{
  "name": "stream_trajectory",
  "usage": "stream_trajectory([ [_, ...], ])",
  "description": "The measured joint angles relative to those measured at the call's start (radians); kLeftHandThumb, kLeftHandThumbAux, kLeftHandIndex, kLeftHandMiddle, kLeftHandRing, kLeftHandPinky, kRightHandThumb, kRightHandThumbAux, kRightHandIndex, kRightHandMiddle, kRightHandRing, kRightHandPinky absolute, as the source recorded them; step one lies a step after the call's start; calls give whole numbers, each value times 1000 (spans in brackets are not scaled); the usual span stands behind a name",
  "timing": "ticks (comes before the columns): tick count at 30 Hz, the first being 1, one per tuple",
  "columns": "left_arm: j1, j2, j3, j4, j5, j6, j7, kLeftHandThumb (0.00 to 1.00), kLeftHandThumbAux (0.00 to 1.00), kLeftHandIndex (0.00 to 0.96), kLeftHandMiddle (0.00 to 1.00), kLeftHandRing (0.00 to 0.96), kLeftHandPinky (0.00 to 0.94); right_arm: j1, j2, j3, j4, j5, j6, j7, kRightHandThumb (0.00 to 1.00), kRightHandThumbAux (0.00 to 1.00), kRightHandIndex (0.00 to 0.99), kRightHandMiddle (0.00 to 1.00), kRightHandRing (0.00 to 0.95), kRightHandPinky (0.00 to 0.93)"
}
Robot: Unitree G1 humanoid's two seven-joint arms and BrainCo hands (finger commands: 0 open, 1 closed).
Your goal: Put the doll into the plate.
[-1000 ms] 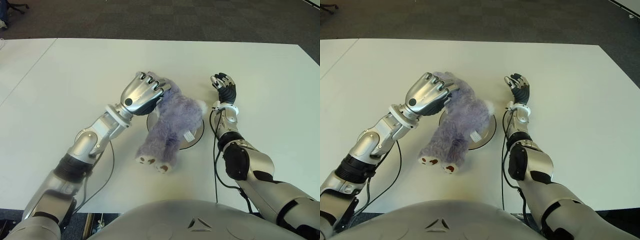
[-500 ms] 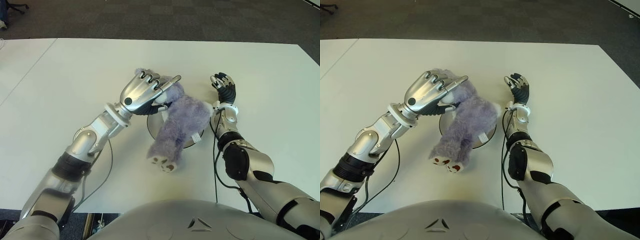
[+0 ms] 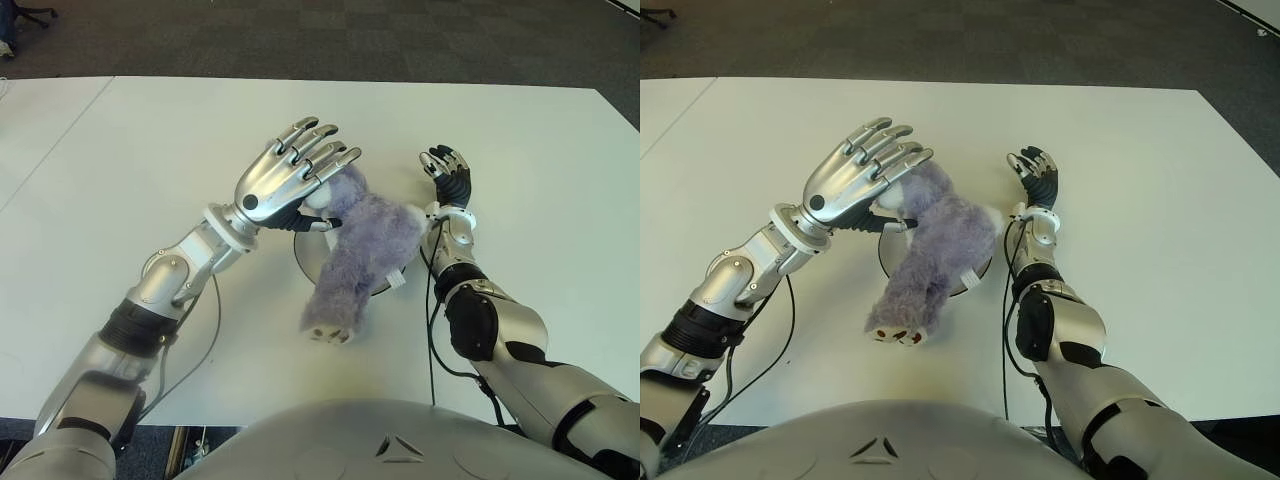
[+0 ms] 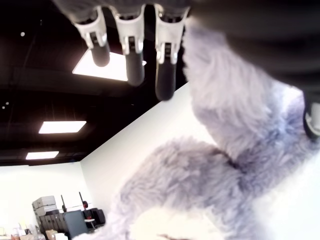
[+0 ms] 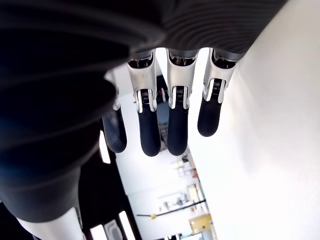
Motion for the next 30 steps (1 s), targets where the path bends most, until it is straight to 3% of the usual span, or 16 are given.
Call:
stream_trajectory([
  [5,-12,5,0,22,29,5,25,29,242,0,0,0,0,0,0,0,0,0,0,0,99,832,300,304,285,262],
  [14,-144,65,13,107,83,36,31,48,207,0,0,0,0,-3,11,2,-3,0,0,0,110,839,306,302,279,248],
  [24,-182,98,17,226,95,80,142,12,197,0,0,0,0,-2,12,2,-3,0,0,-1,106,837,298,296,273,247],
  [30,-260,107,12,372,94,94,233,0,191,0,0,0,0,-3,13,3,-4,0,0,-1,101,842,297,296,275,249],
])
